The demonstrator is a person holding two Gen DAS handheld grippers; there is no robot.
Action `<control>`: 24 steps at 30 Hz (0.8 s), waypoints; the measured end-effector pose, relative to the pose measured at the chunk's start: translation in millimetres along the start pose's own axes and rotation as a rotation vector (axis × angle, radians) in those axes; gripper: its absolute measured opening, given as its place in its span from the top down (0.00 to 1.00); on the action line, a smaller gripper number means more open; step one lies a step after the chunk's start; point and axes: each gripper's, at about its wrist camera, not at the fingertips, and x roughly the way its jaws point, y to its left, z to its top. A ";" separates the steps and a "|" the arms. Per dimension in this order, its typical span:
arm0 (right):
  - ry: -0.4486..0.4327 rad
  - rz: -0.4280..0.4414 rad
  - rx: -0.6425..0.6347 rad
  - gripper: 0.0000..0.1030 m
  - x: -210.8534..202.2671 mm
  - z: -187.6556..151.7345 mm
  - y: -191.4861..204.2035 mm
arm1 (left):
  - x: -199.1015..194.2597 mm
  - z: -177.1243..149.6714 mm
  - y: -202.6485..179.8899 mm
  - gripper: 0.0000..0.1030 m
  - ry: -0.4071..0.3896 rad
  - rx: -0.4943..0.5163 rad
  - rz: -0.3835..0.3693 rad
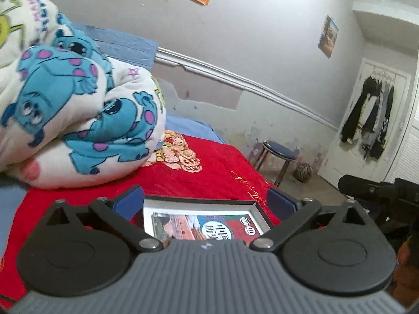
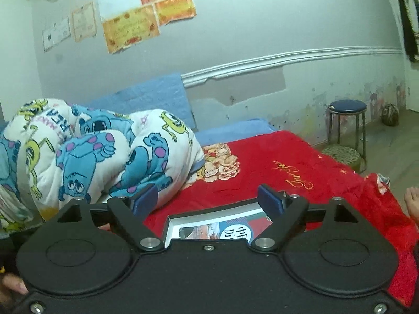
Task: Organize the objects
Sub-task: 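Open both tools to drop the two pyramids into the box, then grasp the brown crocheted scrunchie with left tool while right tool grasps another paper pyramid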
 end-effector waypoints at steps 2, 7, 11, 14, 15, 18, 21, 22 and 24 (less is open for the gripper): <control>-0.020 -0.010 -0.010 0.13 -9.7 -13.7 -4.6 | -8.1 -13.6 0.7 0.00 0.000 -0.011 0.001; -0.003 -0.026 -0.027 0.09 -14.3 -53.1 -21.5 | -13.0 -45.5 -3.7 0.00 -0.045 0.070 -0.004; 0.042 -0.061 -0.016 0.09 -12.8 -80.7 -35.8 | -4.4 -73.7 -9.0 0.00 -0.008 0.138 -0.009; 0.072 -0.089 0.015 0.09 -8.8 -99.3 -47.4 | 8.7 -99.2 -7.2 0.00 0.051 0.124 0.018; 0.083 -0.099 0.029 0.09 -6.4 -104.9 -51.3 | 14.7 -107.3 -6.8 0.00 0.073 0.129 0.038; 0.137 -0.106 0.075 0.09 1.7 -123.6 -63.7 | 34.6 -123.4 -6.9 0.00 0.128 0.159 0.104; 0.184 -0.115 0.083 0.10 11.6 -138.1 -69.6 | 52.0 -134.3 -3.4 0.02 0.192 0.155 0.126; 0.194 -0.118 0.081 0.10 16.4 -140.5 -69.1 | 56.6 -137.5 -3.1 0.02 0.202 0.148 0.135; 0.211 -0.124 0.073 0.10 21.5 -147.0 -69.6 | 64.3 -141.8 -2.4 0.04 0.223 0.139 0.127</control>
